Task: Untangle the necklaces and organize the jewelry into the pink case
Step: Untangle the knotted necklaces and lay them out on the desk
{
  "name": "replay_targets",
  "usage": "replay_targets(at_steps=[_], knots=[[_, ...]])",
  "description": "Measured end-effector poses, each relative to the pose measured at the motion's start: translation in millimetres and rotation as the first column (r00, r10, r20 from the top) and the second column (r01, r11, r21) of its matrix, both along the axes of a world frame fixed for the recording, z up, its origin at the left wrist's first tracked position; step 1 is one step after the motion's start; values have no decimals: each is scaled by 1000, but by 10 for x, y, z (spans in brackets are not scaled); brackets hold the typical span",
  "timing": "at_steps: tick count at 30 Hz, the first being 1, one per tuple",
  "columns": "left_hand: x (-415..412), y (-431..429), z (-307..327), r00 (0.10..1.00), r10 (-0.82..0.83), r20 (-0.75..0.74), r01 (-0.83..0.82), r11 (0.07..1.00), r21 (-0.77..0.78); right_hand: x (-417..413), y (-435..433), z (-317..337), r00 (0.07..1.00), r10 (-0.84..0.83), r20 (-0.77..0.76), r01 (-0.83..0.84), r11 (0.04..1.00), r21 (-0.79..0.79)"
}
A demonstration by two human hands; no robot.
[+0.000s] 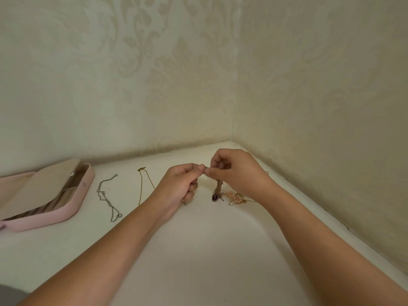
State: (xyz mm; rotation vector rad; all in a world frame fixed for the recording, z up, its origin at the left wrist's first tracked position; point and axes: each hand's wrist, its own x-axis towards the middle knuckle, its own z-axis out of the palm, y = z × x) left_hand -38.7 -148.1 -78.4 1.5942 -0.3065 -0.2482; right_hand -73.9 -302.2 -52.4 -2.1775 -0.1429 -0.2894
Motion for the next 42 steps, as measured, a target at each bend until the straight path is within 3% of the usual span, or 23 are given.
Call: replay_targets(at_steps=[7,13,20,28,37,42], knots=[[12,54,10,994,2,107,-13,995,96,-5,7,-20,999,-49,16,49,999,5],[25,74,49,982,32,186,-57,990,130,-58,-51,37,997,-69,26,65,989,132],[10,38,72,965,134,224,-156,984,83,-19,17,-28,988,-74,138,72,997,19],[-4,39,96,961,125,247,-156,982,110,33,23,-86,970,-124,211,155,978,-137],[-4,58,99,950,160,269,-184,981,66,2,120,-104,983,-72,168,68,997,32],[17,35,75,945,199,259,-223,972,67,34,134,-125,978,-109,179,106,994,26]])
